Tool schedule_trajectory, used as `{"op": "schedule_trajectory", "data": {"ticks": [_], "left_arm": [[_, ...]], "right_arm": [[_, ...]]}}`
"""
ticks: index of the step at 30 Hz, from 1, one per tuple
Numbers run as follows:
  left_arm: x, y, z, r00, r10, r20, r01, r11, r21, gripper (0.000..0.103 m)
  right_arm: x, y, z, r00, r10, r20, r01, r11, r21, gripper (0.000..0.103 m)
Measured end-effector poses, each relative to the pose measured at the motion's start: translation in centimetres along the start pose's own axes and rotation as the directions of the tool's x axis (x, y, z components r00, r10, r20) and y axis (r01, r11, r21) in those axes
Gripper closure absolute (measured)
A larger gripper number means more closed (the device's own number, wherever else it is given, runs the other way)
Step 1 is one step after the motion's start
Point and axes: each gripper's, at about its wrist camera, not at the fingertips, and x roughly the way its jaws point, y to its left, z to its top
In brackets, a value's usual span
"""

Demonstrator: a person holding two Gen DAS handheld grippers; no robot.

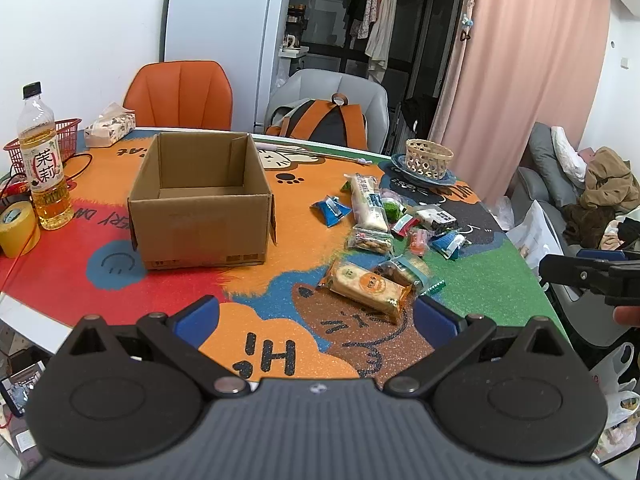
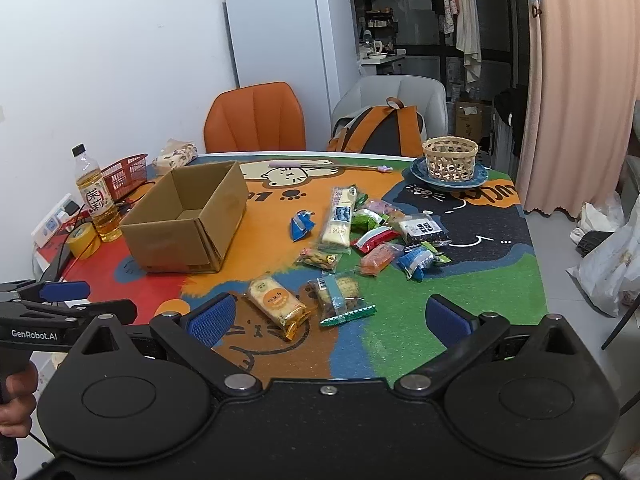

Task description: Organize snacks

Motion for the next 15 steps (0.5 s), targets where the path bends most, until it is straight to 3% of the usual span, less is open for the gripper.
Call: {"op": "schedule_trajectory", "data": {"ticks": [15], "left_arm": [[-0.08,0.28,0.05,1.000,-0.001,0.002,0.001,1.000,-0.005,0.001]], "right_arm": [[-0.06,0.03,0.06,1.000,0.010,0.005,-0.010,1.000,0.009,0.000]]}}
